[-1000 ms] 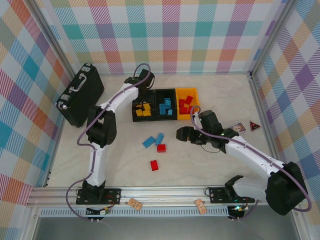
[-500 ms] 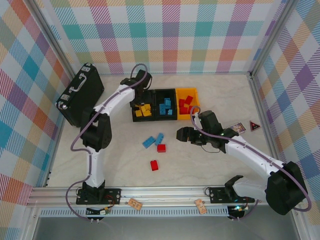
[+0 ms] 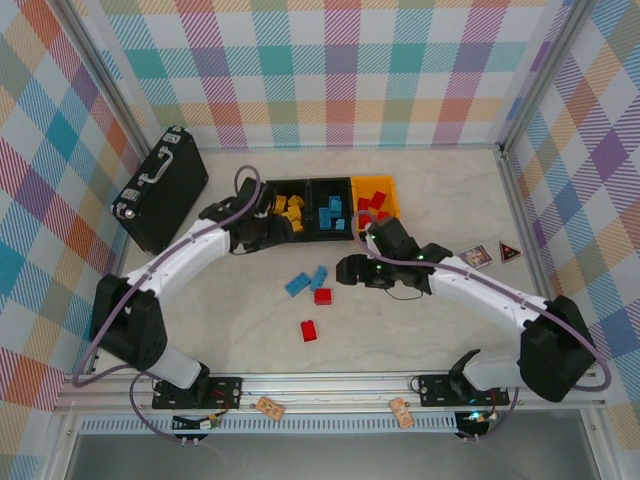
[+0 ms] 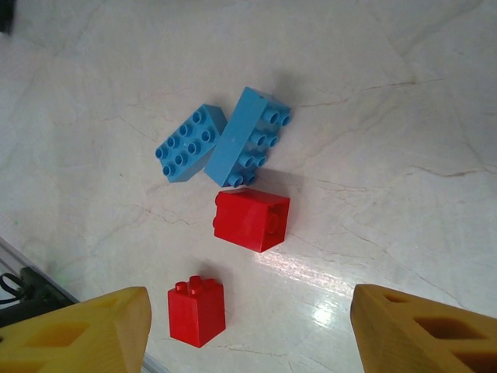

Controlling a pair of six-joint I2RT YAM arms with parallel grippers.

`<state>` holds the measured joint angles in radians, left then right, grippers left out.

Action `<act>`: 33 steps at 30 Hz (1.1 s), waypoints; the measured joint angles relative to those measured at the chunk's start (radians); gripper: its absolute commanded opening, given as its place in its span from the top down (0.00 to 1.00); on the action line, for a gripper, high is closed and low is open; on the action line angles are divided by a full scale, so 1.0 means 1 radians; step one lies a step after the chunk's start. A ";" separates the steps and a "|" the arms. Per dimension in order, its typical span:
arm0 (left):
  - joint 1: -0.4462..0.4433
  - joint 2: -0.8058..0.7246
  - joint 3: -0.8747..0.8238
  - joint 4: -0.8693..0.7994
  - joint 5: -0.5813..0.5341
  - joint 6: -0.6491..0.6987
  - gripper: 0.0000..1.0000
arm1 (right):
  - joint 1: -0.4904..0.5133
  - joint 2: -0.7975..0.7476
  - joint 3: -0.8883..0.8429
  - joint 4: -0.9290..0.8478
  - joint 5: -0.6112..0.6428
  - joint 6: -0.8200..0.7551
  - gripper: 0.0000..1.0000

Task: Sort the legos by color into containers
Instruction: Pick up the lego from the center of the table.

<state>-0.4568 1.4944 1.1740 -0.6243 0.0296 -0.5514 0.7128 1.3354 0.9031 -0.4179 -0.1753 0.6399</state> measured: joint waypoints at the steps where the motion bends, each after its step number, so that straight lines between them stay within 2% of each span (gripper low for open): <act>1: 0.000 -0.032 -0.041 0.007 0.013 -0.011 0.34 | 0.016 0.029 0.021 -0.008 0.009 -0.001 0.31; 11: 0.000 -0.289 -0.338 0.025 0.079 -0.108 0.32 | 0.120 0.235 0.146 -0.040 0.064 0.000 0.30; 22: 0.001 -0.362 -0.474 0.027 0.098 -0.175 0.31 | 0.201 0.463 0.302 -0.149 0.148 0.026 0.31; 29: 0.001 -0.364 -0.500 0.033 0.110 -0.198 0.31 | 0.211 0.541 0.349 -0.193 0.188 0.035 0.42; 33: 0.001 -0.364 -0.504 0.036 0.113 -0.206 0.31 | 0.211 0.555 0.350 -0.203 0.203 0.036 0.52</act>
<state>-0.4557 1.1301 0.6697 -0.5884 0.1421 -0.7578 0.9234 1.8904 1.2533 -0.6212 0.0277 0.6762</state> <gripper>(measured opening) 0.686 0.520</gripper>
